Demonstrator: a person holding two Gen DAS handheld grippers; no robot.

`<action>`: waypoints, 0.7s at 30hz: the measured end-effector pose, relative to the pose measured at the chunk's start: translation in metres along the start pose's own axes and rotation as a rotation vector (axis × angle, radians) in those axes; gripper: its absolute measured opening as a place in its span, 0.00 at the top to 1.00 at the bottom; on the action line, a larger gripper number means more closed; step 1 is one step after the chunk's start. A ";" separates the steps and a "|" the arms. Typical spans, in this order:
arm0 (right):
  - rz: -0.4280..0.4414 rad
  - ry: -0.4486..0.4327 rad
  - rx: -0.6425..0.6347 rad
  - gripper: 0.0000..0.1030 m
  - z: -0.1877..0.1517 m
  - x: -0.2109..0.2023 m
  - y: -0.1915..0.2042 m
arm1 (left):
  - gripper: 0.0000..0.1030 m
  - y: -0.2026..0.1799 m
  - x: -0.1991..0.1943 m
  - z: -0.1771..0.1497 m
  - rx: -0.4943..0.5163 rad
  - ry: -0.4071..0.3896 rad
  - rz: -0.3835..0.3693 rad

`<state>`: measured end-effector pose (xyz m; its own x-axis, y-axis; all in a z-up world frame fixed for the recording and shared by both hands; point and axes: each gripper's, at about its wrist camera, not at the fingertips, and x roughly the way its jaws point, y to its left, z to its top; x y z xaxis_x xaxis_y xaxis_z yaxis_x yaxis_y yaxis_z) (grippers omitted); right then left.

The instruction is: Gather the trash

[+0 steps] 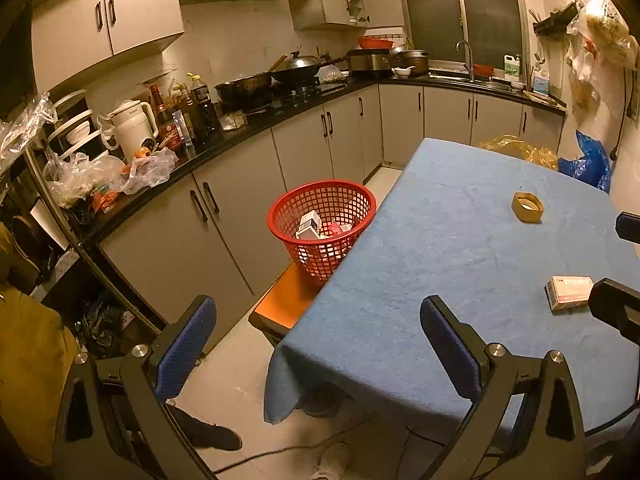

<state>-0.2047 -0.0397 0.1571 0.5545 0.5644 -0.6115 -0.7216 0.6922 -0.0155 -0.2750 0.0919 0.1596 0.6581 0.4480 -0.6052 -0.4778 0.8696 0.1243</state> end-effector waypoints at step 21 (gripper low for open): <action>0.022 0.009 -0.024 0.09 0.008 0.009 0.016 | 0.02 0.020 0.007 -0.003 -0.034 0.030 0.014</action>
<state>-0.2082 -0.0198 0.1571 0.5351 0.5752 -0.6187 -0.7434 0.6685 -0.0214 -0.2821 0.1116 0.1556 0.6340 0.4531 -0.6267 -0.5065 0.8557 0.1062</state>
